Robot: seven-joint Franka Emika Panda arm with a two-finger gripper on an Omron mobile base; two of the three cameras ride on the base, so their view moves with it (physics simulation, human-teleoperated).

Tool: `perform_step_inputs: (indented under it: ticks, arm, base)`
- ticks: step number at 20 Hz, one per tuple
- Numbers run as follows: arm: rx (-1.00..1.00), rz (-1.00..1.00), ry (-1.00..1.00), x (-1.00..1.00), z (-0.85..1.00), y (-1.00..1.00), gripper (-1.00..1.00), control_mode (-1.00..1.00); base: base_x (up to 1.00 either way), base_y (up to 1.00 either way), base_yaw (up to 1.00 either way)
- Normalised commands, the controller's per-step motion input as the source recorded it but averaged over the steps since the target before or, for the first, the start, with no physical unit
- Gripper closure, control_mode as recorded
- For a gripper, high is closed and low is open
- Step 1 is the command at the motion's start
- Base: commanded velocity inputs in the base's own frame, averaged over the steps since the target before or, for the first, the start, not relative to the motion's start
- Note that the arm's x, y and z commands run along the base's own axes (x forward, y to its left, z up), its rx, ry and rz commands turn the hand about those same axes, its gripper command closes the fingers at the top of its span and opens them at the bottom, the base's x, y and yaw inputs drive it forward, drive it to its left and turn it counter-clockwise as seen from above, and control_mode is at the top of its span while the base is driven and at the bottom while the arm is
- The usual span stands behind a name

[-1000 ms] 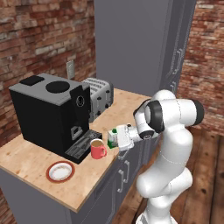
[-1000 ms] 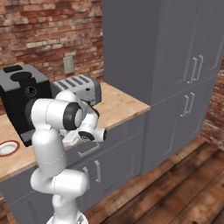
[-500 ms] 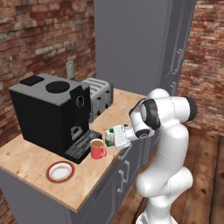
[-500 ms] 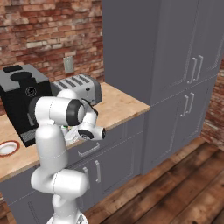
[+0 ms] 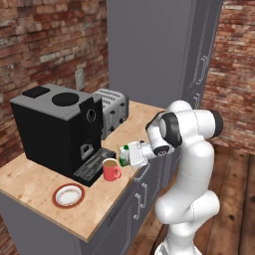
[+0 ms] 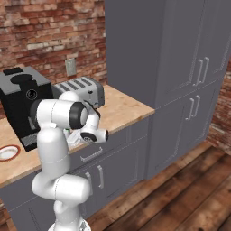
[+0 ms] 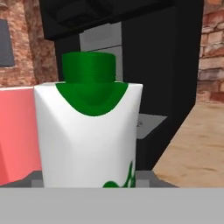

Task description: Take a sugar cube from the saucer and place it inside the coffee. Then, grab milk from the fridge and place it next to the coffee on the counter to sweeten the coffee.

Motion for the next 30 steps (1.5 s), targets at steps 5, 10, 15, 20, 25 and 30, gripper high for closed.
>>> perform_step_inputs:
  ticks: [5,10,15,20,25,30]
  arm:
    - [0.00,0.03,0.00,-0.23,-0.13,0.00,-1.00,-1.00]
    - [0.00,0.02,0.00,-0.30,0.00,0.00,-1.00,-1.00]
    - [0.00,0.01,0.00,-0.06,0.00,0.00,-1.00,-1.00]
    - [0.00,0.00,0.00,0.00,0.00,0.00,-1.00,-1.00]
    - [0.00,0.01,0.00,0.02,0.01,-0.12,-1.00,-1.00]
    - [0.04,0.01,0.00,0.00,0.07,-0.44,-1.00,-1.00]
  base:
    - [0.00,0.00,0.00]
    - [0.00,0.00,0.00]
    - [0.00,0.00,0.00]
    - [0.00,0.00,0.00]
    - [0.00,0.00,0.00]
    - [0.00,0.00,0.00]
